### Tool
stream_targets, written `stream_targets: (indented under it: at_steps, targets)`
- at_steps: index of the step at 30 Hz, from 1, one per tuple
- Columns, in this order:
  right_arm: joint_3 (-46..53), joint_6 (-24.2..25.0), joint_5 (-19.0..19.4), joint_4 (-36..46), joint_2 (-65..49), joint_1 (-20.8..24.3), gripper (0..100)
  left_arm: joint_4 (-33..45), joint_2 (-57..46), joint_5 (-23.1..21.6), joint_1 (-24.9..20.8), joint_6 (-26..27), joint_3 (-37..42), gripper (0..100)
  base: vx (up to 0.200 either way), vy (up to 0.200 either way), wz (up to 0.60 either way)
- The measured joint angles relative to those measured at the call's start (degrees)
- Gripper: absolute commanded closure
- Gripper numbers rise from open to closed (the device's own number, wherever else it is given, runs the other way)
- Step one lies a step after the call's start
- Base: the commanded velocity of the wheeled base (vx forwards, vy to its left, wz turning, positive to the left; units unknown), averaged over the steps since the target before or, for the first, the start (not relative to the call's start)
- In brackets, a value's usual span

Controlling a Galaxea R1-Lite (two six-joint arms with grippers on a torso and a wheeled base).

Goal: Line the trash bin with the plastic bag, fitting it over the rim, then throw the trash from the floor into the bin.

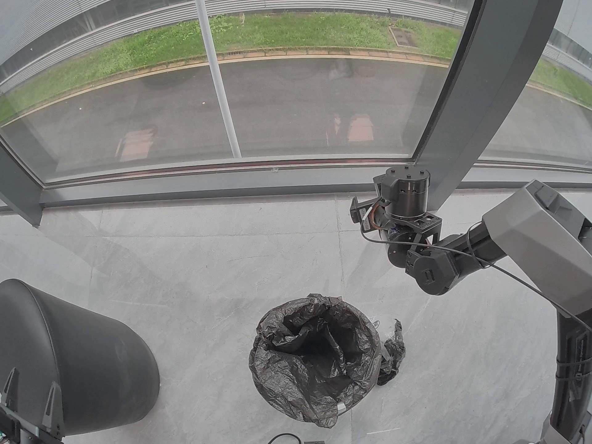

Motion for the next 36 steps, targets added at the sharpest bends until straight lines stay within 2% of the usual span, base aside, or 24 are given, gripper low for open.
stream_targets:
  at_steps: [14,17,20,24,29,33,36]
  targets:
    - [-15.30,2.35,1.58,5.61,11.72,-2.76,0,0.30,0.02,0.02,0.00,-1.34,0.00,0,0.000,0.000,0.00]
    - [-16.46,3.69,5.14,7.25,12.74,-2.71,0,0.57,0.05,-0.02,0.00,-1.72,-0.02,0,0.000,0.000,0.00]
    - [-17.14,7.13,8.25,10.31,13.09,-2.62,0,0.68,0.05,-0.06,0.00,-1.91,-0.02,0,0.000,0.000,0.00]
    - [-17.46,12.75,15.29,14.40,12.79,-2.49,0,0.77,0.06,-0.06,0.00,-2.05,0.00,0,0.000,0.000,0.00]
    - [-16.79,15.36,21.43,15.63,11.65,-2.84,0,0.79,0.06,-0.06,0.00,-2.22,-0.02,0,0.000,0.000,0.00]
    - [-15.54,15.62,24.54,15.46,11.02,-3.32,0,0.77,0.06,-0.09,0.00,-2.24,-0.02,0,0.000,0.000,0.00]
    - [-14.99,15.53,24.77,14.36,11.02,-3.67,0,0.77,0.06,-0.09,-0.02,-2.24,-0.02,0,0.000,0.000,0.00]
